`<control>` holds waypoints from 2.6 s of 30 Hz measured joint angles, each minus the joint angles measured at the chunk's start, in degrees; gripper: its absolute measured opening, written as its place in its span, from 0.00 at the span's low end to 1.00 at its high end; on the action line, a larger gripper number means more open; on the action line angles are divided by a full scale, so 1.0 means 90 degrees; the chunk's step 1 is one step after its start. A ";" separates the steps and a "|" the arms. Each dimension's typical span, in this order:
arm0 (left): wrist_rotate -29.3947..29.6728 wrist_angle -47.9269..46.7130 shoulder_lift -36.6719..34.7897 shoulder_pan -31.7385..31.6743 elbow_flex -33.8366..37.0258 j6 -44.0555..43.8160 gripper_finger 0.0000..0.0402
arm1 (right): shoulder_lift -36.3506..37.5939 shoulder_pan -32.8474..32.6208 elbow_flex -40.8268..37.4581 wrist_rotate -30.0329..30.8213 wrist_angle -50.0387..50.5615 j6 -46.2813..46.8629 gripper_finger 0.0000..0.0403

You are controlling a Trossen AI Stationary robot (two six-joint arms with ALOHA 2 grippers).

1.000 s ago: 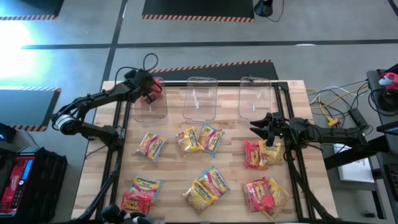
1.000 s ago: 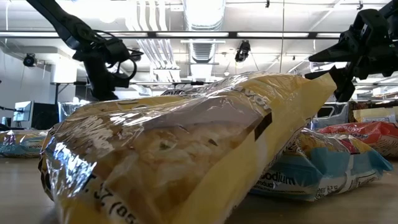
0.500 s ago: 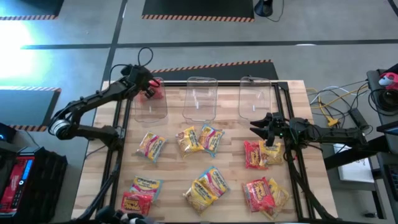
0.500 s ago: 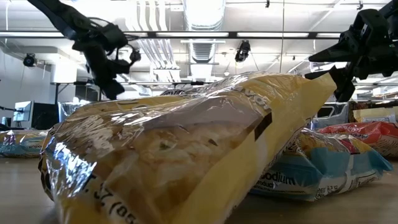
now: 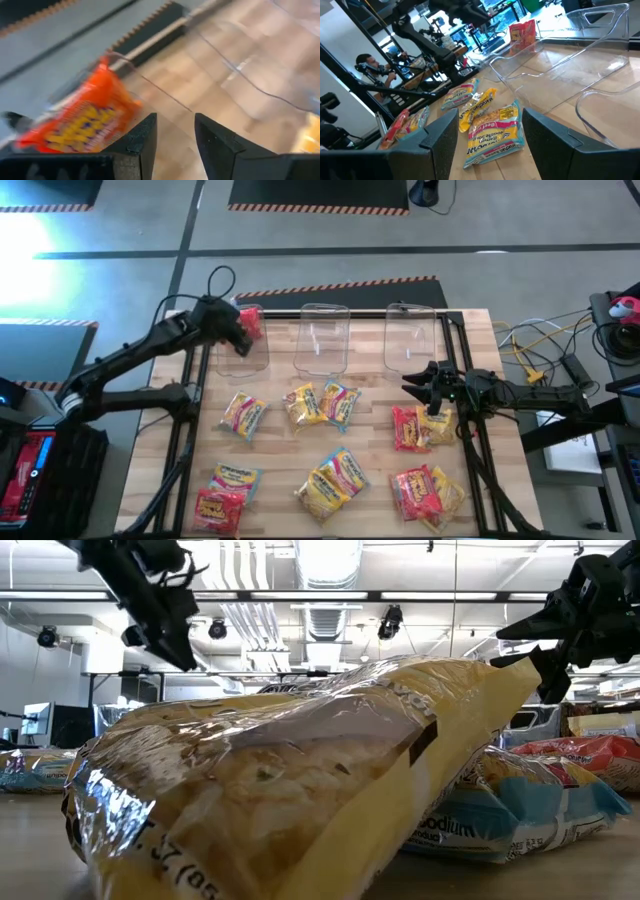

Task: Sort Maruchan noodles
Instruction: Put the yellow noodle pack into the middle transparent bin

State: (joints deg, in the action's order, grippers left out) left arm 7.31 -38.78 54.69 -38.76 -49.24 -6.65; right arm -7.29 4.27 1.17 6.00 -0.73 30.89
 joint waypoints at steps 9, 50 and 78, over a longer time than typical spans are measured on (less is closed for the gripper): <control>-0.0065 -0.0170 -0.0070 0.1403 0.0013 -0.0541 0.30 | -0.0002 0.0000 0.0000 -0.0001 0.0002 0.0000 0.52; -0.1162 0.3870 0.3900 0.6364 0.0022 -0.3402 0.80 | -0.0002 -0.0002 0.0000 0.0002 0.0001 0.0000 0.52; -0.2204 1.0201 0.5623 0.6583 0.1979 -0.3508 0.84 | 0.0001 0.0000 0.0000 -0.0001 0.0000 0.0000 0.52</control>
State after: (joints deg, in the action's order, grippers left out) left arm -12.52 53.02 105.29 20.49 -31.42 -38.22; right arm -7.29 4.27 1.17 6.00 -0.73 30.89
